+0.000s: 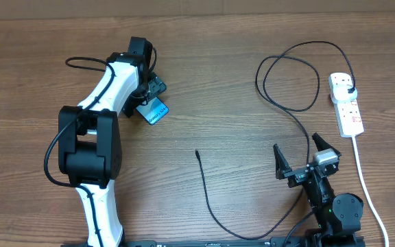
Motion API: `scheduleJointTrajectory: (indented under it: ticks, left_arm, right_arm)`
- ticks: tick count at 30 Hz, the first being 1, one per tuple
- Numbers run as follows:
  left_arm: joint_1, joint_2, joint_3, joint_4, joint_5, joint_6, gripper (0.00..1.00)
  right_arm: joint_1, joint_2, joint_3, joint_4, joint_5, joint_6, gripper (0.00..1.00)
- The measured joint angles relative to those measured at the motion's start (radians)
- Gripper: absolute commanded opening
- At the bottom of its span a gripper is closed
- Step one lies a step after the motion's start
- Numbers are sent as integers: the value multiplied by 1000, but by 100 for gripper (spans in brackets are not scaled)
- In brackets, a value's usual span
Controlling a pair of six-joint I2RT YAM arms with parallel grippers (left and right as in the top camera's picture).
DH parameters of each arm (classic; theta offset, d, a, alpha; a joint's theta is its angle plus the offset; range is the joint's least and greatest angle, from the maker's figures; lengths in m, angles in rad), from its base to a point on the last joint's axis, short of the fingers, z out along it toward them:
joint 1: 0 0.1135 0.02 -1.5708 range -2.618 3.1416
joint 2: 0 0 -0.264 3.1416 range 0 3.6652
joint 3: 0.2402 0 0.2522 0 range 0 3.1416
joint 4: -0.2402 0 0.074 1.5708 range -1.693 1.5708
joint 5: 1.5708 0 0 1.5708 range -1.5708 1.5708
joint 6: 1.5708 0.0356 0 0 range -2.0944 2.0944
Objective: Plug charger to phone and switch on socket
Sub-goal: 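Lower the left gripper onto the phone's bottom edge, then close the left gripper on the phone's bottom edge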
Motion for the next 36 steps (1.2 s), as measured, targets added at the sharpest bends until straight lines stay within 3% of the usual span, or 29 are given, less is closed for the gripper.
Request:
scheduleJointTrajectory:
  ticks: [36]
  left_arm:
    - [0, 0, -48, 34, -7, -23, 100]
  right_arm:
    - [0, 0, 0, 0, 0, 0, 100]
